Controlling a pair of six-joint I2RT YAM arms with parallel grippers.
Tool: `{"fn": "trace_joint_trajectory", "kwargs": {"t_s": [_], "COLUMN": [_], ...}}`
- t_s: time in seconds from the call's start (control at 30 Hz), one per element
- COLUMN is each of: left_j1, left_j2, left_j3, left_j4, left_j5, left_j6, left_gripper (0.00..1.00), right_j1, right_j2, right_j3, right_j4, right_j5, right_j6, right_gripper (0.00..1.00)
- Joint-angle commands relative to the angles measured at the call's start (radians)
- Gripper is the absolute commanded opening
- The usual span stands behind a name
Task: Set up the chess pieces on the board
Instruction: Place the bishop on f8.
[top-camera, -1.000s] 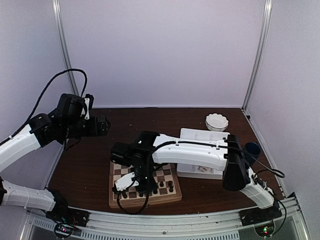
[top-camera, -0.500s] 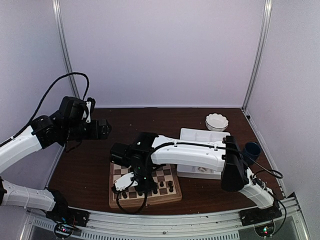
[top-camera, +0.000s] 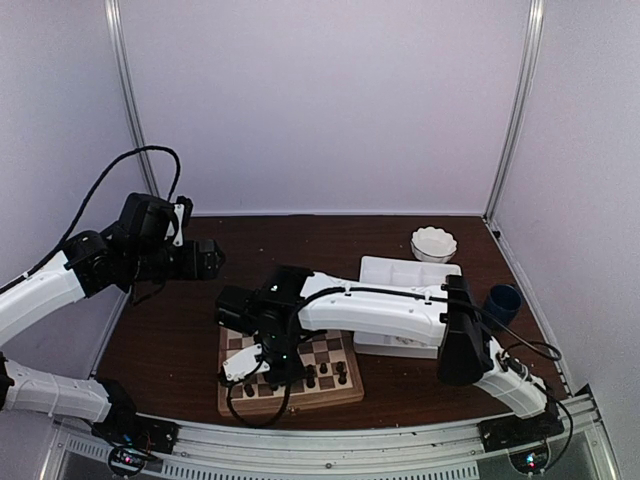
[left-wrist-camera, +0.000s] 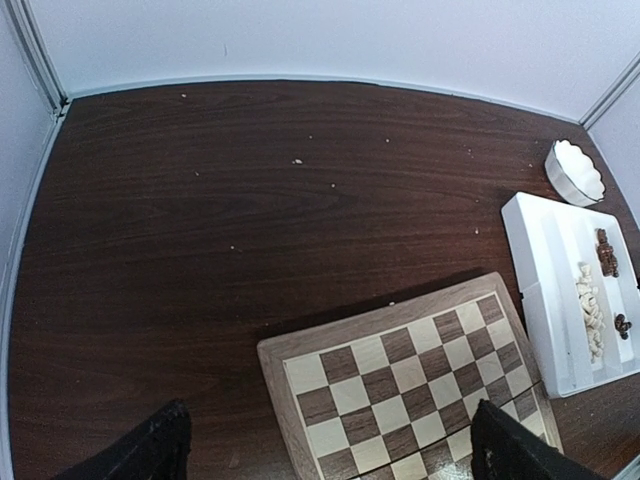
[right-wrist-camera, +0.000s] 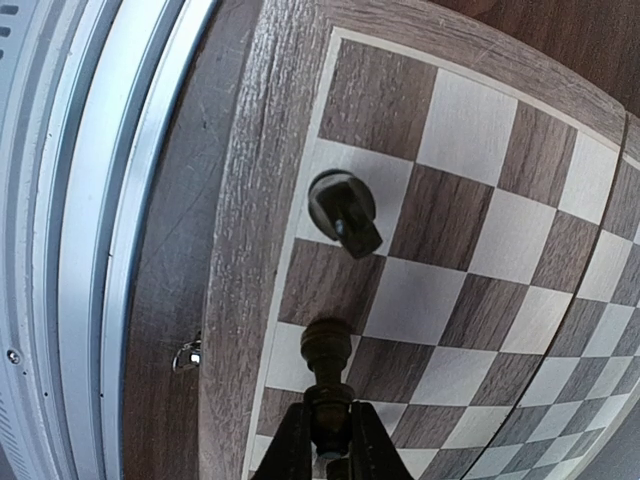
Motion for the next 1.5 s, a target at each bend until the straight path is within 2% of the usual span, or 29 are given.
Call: {"fn": "trace_joint_trajectory", "kwargs": {"t_s": [0.0,0.7,0.97,1.2,1.33,1.47], "left_j1": [0.008,0.008,0.008,0.008,0.008,0.008], "left_j2": [0.005,0.014,0.018,0.023,0.027,0.055], "left_j3": [-0.006,-0.008,-0.005,-0.001,0.011,0.042], "left_j4": [0.016,0.017,0.018,0.019,0.026,0.053], "left_j5": [0.013,0.026,0.026,0.031,0.033,0.056], "left_j6": [-0.014,-0.019,-0.017,-0.017,-0.001,0.052], "left_gripper": [0.98,0.98,0.97,0.98,0.97,0.98], "right_j1": [0.011,0.036,0.035,0.036,0.010,-0.067], "right_j2": [0.029,0.046,0.039,0.016,-0.088,-0.262], "right_j3": [0.025,0.042,0.039,0.024,-0.042,-0.159], "right_j4": [0.005,0.025,0.029,0.022,-0.006,-0.035], "right_j5": [0.002,0.025,0.044,0.068,0.064,-0.051], "right_j6": [0.009,-0.001,0.005,0.006,-0.010,-0.030], "right_gripper": [0.14,0.15,0.30,0.33,0.37,0.45]}}
